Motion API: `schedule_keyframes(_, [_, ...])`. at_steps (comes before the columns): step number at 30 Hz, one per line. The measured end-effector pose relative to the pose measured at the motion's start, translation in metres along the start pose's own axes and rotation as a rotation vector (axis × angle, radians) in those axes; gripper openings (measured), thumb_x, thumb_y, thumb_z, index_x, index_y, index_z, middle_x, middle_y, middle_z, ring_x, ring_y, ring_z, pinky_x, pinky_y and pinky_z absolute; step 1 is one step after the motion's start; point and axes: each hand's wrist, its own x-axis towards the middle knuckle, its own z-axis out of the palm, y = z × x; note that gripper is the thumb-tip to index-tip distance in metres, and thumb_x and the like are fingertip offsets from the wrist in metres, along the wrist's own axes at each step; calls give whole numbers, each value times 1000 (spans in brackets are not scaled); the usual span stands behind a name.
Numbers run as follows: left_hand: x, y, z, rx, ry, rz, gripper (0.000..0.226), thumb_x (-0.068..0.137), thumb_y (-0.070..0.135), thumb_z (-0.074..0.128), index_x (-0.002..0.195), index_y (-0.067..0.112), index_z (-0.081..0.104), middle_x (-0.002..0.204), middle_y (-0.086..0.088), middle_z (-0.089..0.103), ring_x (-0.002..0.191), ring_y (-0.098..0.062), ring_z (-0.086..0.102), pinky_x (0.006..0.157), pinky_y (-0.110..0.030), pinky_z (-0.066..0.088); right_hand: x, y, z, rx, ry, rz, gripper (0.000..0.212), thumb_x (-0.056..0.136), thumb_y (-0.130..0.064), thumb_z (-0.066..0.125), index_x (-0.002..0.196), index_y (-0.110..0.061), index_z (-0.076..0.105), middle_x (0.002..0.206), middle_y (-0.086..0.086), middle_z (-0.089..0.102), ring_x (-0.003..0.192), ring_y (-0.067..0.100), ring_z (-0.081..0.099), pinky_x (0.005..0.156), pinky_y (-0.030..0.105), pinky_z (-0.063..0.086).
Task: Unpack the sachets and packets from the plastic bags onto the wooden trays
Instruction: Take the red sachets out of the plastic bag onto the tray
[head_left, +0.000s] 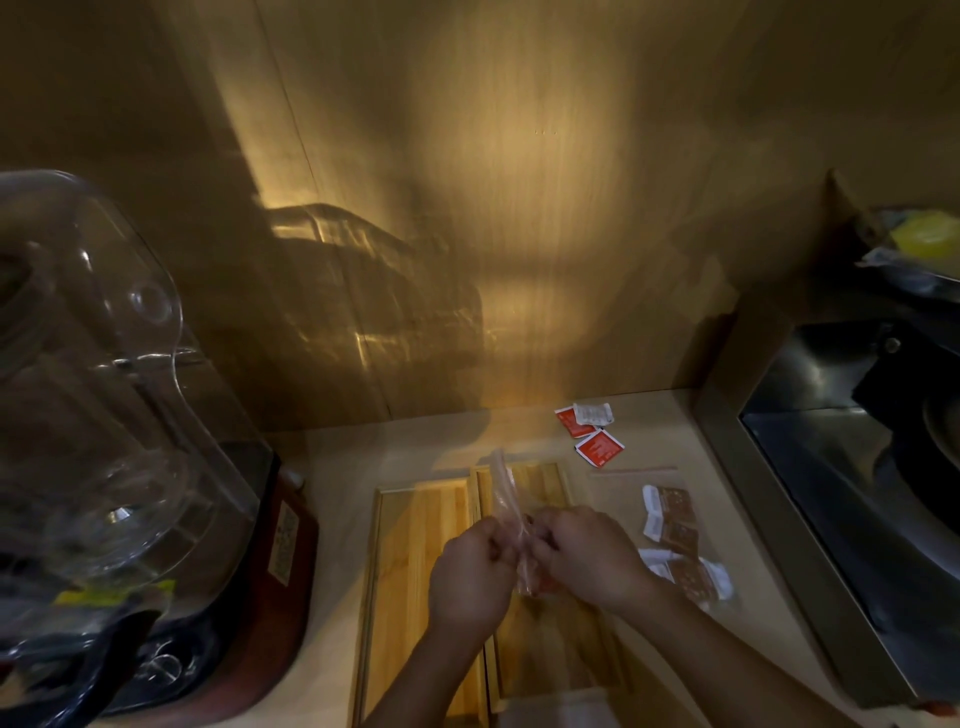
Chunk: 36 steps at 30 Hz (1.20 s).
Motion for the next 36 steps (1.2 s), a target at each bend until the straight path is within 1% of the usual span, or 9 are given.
schedule_keyframes(3, [-5,7,-5,274,83,-17,18,91,32,44,78,22,51,79,2,64,77,-19,62,64,-30,42,-2,1,-1,-64,75,104,35,90,-43,43,59,-26,41,92,5,69,74,20,55,64,27,35])
schedule_keyframes(7, [-6,13,-6,272,53,-2,8,85,19,49,93,18,48,103,-2,54,95,-21,54,70,-31,40,-1,-2,8,71,71,140,20,87,-37,45,94,-20,53,104,3,63,91,22,61,70,31,41])
schedule_keyframes(10, [-4,13,-7,113,-43,29,21,81,11,53,95,20,41,93,4,51,83,-19,53,64,-33,39,-1,-7,10,121,-6,54,10,88,-28,50,91,-26,40,103,0,60,82,17,53,66,29,41])
schedule_keyframes(14, [0,4,-7,186,-78,72,32,85,13,54,114,24,48,91,3,66,86,-19,65,65,-31,48,1,-8,9,3,-49,-12,13,88,-23,49,99,-18,54,104,5,65,92,23,61,70,30,43])
schedule_keyframes(19, [0,-4,-6,237,-26,46,10,87,24,56,89,21,65,89,0,72,82,-17,65,68,-32,49,3,-5,10,-55,0,-54,24,92,-28,42,106,-17,58,107,5,68,96,23,64,71,28,39])
schedule_keyframes(22, [-1,-6,-8,302,55,26,18,91,33,49,88,20,60,89,1,70,83,-19,65,71,-33,51,3,-5,9,-102,64,-17,28,93,-31,39,107,-17,57,109,7,68,100,26,63,75,30,41])
schedule_keyframes(25, [0,-6,-14,340,117,14,24,92,37,44,90,17,58,90,-1,69,84,-22,66,72,-34,53,5,-4,9,-111,118,60,15,92,-30,40,86,-20,50,104,7,69,95,27,64,69,29,35])
schedule_keyframes(32, [2,-2,-31,310,239,-52,17,91,33,46,80,21,53,76,3,62,73,-16,62,69,-33,53,11,13,5,-30,171,249,24,85,-42,50,77,-19,51,92,7,69,89,29,65,69,33,45])
schedule_keyframes(36, [2,-2,-34,318,242,-37,15,89,36,50,79,25,46,74,8,55,68,-12,56,65,-30,49,15,14,1,-14,128,295,14,82,-26,53,82,-19,42,100,7,65,94,30,62,69,32,41])
